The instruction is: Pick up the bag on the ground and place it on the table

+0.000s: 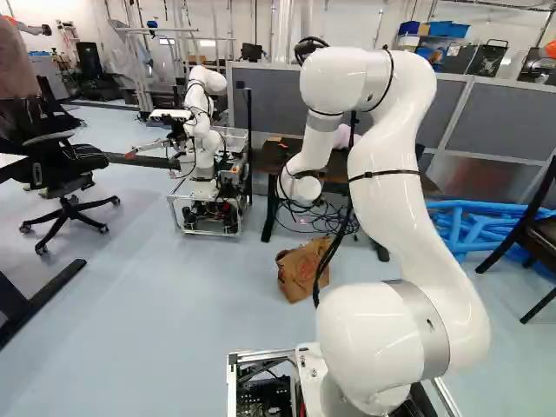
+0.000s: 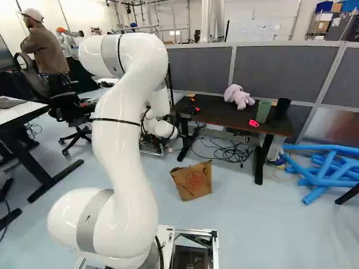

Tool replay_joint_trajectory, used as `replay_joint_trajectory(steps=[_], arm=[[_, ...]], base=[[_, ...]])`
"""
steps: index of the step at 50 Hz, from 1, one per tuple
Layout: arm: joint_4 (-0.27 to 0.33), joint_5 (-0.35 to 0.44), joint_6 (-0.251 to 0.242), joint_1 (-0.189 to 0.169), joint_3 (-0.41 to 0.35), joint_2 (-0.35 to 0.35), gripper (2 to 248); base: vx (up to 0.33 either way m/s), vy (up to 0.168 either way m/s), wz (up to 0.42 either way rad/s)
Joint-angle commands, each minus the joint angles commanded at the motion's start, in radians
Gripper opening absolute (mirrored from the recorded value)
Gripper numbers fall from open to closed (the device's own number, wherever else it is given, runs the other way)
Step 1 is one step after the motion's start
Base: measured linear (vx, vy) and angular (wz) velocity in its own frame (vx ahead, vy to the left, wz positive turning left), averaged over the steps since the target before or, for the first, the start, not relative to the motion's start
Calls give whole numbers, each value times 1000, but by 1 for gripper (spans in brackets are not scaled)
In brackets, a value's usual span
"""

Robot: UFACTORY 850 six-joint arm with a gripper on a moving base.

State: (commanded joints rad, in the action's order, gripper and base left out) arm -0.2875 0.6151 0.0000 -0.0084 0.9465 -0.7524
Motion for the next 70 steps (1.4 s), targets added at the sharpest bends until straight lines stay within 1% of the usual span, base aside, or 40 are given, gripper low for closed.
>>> replay_joint_trajectory(steps=[11,35,45,70], arm=[[-40,-37,0,0,60,-61,247],[-130,-117,0,0,113,-144,247],[-161,-134,0,0,138,-179,247],[-216,-184,0,-8,263,-300,247]], base=[[0,0,0],[0,0,0],[0,0,0],[0,0,0]])
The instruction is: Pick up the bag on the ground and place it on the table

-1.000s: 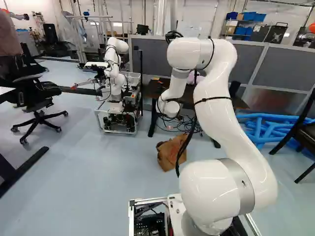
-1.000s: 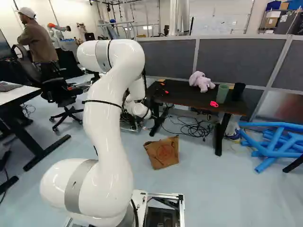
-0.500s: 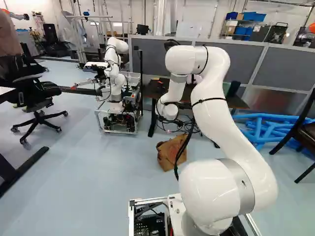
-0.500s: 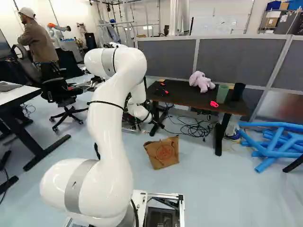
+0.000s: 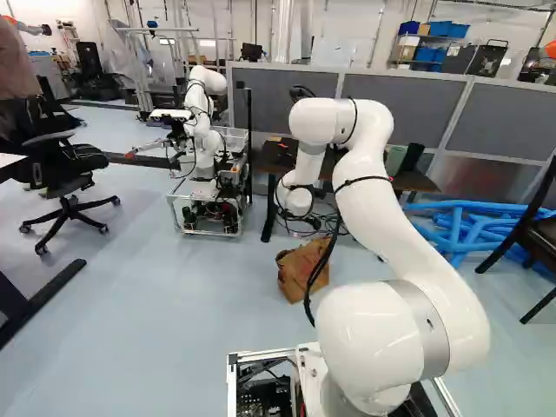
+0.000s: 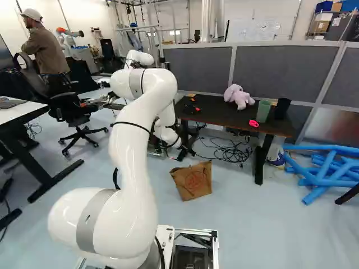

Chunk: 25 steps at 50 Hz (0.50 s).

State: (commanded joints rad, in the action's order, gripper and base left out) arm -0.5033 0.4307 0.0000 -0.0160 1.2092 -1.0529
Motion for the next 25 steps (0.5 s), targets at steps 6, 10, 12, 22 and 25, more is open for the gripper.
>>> replay_joint_trajectory(steps=[6,10,12,22,25], arm=[[-13,-16,0,0,35,-31,247],[-21,-28,0,0,62,-53,247],[-26,-33,0,0,76,-65,247],[-57,-62,0,1,145,-121,247],[-68,-71,0,1,158,-133,247]], base=[[0,0,0],[0,0,0],[0,0,0],[0,0,0],[0,0,0]])
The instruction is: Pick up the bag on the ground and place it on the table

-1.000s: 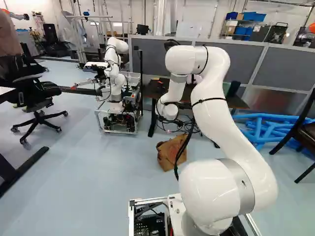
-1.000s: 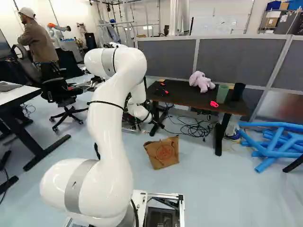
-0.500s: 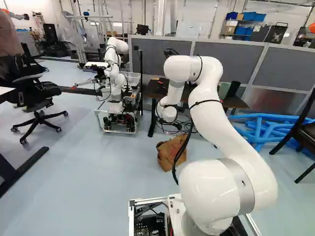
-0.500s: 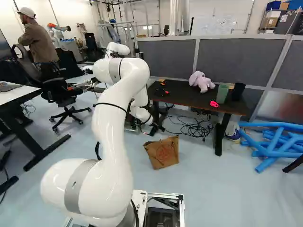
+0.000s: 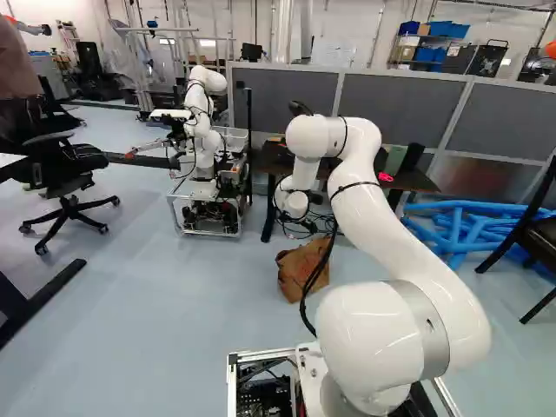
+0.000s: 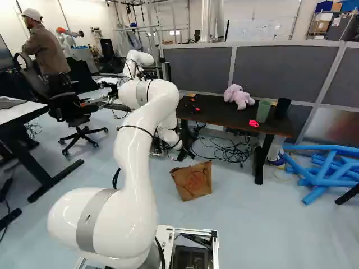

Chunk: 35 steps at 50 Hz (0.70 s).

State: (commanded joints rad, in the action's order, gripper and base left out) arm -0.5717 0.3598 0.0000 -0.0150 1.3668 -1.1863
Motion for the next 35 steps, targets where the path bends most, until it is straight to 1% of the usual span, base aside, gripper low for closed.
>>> replay_joint_trajectory(steps=[21,35], arm=[[-98,-69,0,0,65,-77,247],[-159,-117,0,-17,146,-145,247]], base=[[0,0,0],[0,0,0]])
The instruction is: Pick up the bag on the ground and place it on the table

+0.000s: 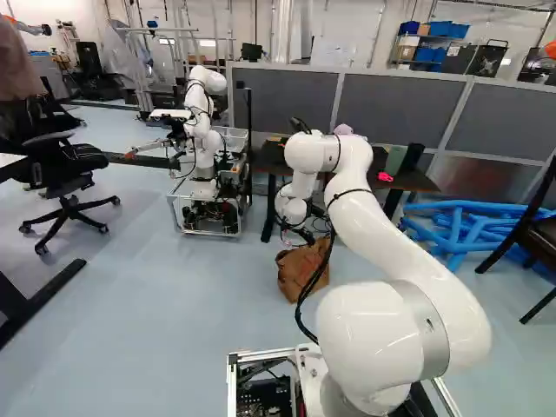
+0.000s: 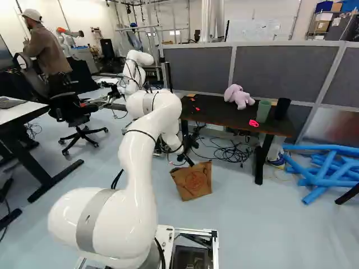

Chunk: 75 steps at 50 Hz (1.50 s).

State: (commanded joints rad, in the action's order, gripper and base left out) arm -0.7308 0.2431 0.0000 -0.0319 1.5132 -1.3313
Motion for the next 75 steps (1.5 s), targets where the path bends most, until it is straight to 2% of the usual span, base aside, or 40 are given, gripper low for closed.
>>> replay_joint_trajectory(steps=[42,58,75], arm=[[-91,-252,0,-56,341,-245,247],[-120,-355,0,-81,411,-311,247],[-152,-379,0,-93,480,-378,247]], base=[[0,0,0],[0,0,0],[0,0,0]])
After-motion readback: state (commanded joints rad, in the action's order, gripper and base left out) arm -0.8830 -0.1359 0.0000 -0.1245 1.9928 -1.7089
